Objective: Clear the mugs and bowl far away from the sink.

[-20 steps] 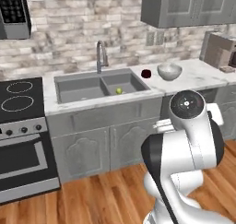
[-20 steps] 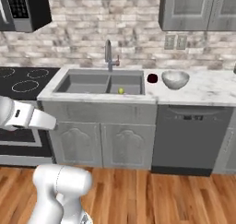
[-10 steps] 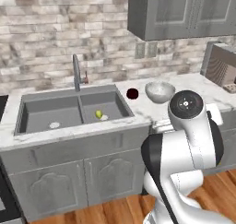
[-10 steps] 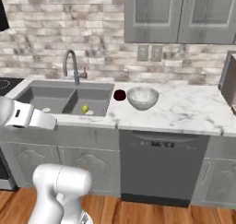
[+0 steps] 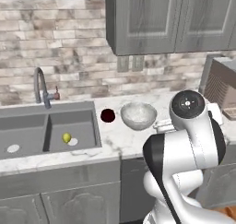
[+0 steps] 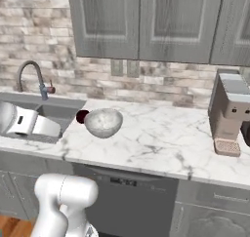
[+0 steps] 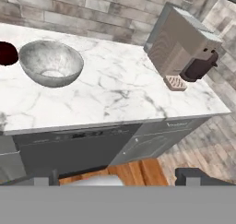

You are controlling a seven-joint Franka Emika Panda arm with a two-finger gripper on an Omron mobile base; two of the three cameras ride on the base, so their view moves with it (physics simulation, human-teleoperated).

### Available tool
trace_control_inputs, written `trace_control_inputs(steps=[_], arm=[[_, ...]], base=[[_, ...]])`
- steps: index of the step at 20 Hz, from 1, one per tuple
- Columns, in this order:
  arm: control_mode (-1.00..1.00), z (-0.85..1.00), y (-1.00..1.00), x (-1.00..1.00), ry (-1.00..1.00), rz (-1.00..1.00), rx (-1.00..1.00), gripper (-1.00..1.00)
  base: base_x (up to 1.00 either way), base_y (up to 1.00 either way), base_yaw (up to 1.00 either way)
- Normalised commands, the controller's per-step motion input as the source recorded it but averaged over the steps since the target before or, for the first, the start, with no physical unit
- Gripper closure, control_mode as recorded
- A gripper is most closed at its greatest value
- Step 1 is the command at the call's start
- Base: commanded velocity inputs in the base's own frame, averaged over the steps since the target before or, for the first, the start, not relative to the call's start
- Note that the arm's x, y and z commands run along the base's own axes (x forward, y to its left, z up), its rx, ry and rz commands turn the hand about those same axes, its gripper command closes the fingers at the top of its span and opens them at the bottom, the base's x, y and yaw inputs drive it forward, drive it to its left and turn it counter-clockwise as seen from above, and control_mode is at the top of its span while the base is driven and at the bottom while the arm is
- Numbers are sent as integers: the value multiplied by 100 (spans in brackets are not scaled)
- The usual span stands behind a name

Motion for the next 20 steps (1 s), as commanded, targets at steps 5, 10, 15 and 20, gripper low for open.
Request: trace_control_inputs(steps=[5,10,15,20], arm=[[100,0,0,0,0,0,0,-100],[100,0,0,0,0,0,0,-100],[-100,0,-35,15,0,6,23,-100],[-100,-10,-14,12,4,8,40,-100]], base=[[42,-74,21],[19,-49,14],[2,-9,2],[0,0,0]])
